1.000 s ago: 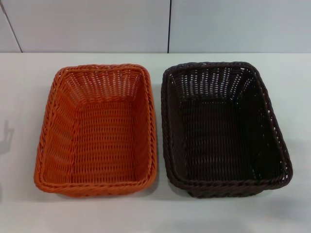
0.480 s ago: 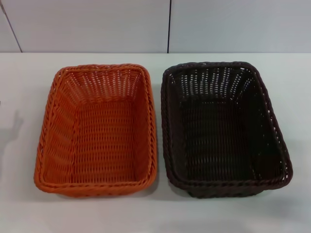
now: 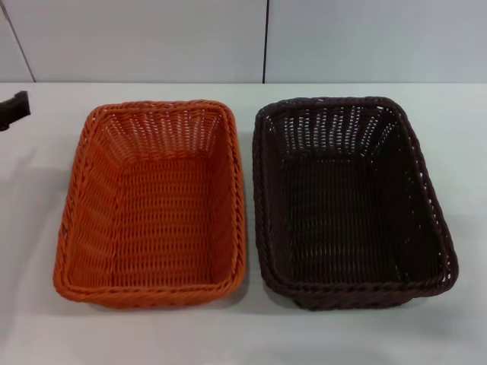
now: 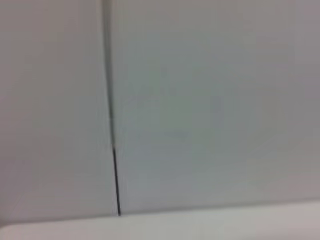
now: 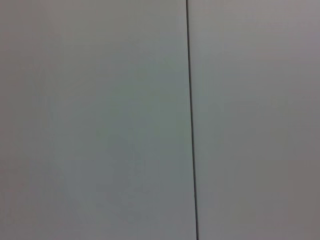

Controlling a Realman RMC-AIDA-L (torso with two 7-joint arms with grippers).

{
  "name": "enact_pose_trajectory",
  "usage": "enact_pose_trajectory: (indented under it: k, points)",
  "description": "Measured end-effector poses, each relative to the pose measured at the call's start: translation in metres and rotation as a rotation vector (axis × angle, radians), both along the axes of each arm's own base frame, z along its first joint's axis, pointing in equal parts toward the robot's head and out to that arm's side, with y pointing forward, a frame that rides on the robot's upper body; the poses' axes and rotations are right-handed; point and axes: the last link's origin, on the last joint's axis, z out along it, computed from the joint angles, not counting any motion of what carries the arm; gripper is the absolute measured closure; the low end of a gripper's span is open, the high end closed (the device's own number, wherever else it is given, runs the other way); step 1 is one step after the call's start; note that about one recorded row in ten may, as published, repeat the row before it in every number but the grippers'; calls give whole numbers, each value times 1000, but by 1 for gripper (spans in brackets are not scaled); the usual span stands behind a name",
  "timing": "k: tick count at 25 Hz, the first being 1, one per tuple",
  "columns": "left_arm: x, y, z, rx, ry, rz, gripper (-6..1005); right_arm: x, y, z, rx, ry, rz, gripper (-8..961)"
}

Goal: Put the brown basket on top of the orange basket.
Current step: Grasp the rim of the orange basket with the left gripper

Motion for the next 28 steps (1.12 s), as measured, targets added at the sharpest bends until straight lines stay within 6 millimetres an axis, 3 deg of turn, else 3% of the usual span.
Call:
enact_pose_trajectory:
  k: [1, 2, 3, 7, 9, 15, 16, 28]
  points:
    - [14, -1, -1, -55, 28, 21, 203, 0, 0, 0, -2, 0, -1, 153]
    - [14, -1, -1, -55, 28, 21, 203, 0, 0, -1, -4, 1, -2, 153]
    - [41, -4, -6, -188, 51, 49, 203, 1, 0, -1, -7, 1, -4, 153]
    - [49, -7, -9, -246, 61, 56, 203, 2, 1, -2, -17, 0, -9, 152]
    - [63, -10, -24, -348, 97, 85, 202, 2, 0, -3, -20, -2, -12, 152]
    - [63, -9, -44, -422, 141, 134, 220, 3, 0, -4, -28, -3, -15, 152]
    - [59, -6, -55, -455, 145, 166, 224, 3, 0, -4, -29, -4, -15, 152]
    - [45, 11, -81, -531, 187, 255, 267, 3, 0, -5, -34, -11, -16, 152]
